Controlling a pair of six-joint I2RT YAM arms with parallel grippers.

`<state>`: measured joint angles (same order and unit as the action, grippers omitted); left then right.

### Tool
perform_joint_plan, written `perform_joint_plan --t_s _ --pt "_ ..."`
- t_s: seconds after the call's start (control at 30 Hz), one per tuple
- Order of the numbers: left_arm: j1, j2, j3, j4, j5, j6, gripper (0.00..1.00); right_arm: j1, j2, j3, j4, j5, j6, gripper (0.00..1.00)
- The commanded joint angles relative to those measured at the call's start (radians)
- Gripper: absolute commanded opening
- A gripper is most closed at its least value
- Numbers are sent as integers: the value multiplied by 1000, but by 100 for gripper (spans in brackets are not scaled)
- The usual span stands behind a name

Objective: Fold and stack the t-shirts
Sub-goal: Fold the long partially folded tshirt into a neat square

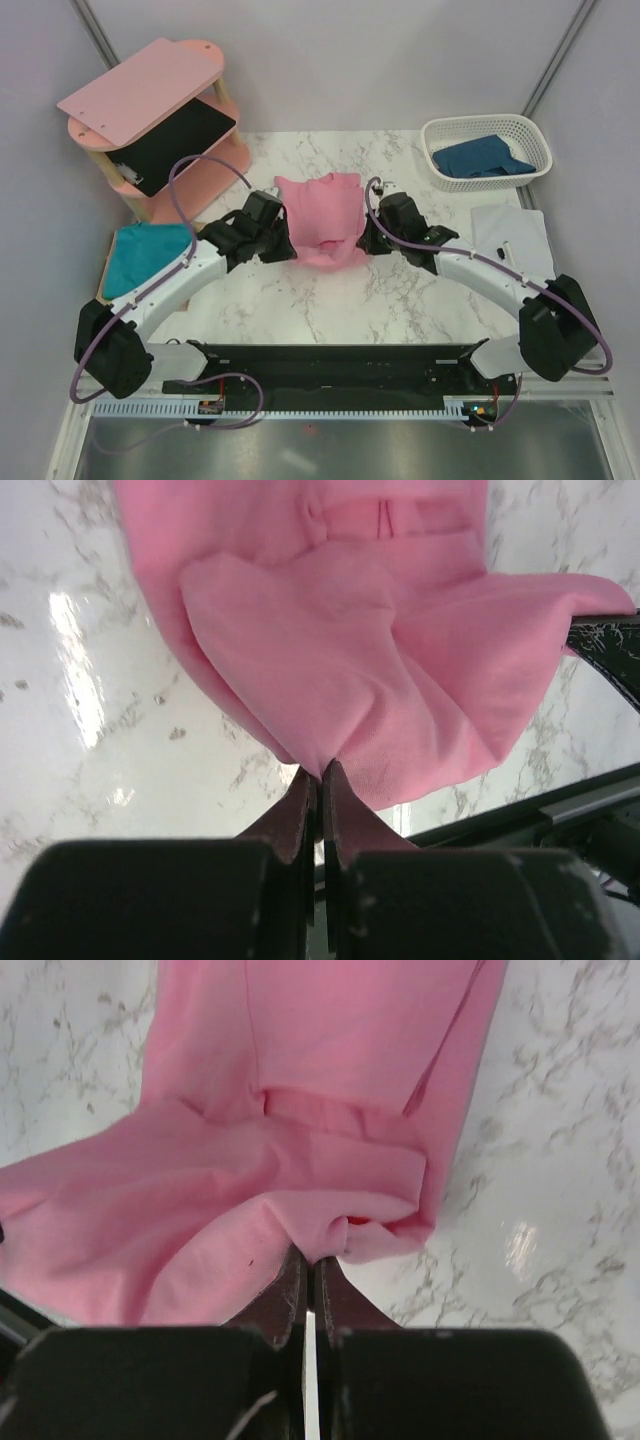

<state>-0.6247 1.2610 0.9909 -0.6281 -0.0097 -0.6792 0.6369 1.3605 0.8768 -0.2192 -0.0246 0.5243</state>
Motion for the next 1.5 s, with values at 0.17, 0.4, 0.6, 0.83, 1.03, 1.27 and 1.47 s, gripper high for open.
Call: perform_joint_plan --t_s 0.17,0.4,0.6,0.83,1.03,1.27,1.47 --pt "172 185 253 -5 28 161 2 -138 251 330 11 28 -152 0" --pt "258 379 440 -2 43 233 2 -174 443 533 6 -6 -207 0" --pt "301 503 561 -2 60 266 2 -204 563 666 0 -11 -221 0" --pt "341 649 699 -4 92 285 2 -233 689 767 -2 -21 -222 1" --pt "361 772 856 -35 110 287 60 -253 813 867 30 61 -178 24" --pt "362 618 775 -30 39 294 73 -260 674 706 296 110 -136 88" --pt "352 413 492 37 50 274 74 -261 494 510 304 95 -123 98"
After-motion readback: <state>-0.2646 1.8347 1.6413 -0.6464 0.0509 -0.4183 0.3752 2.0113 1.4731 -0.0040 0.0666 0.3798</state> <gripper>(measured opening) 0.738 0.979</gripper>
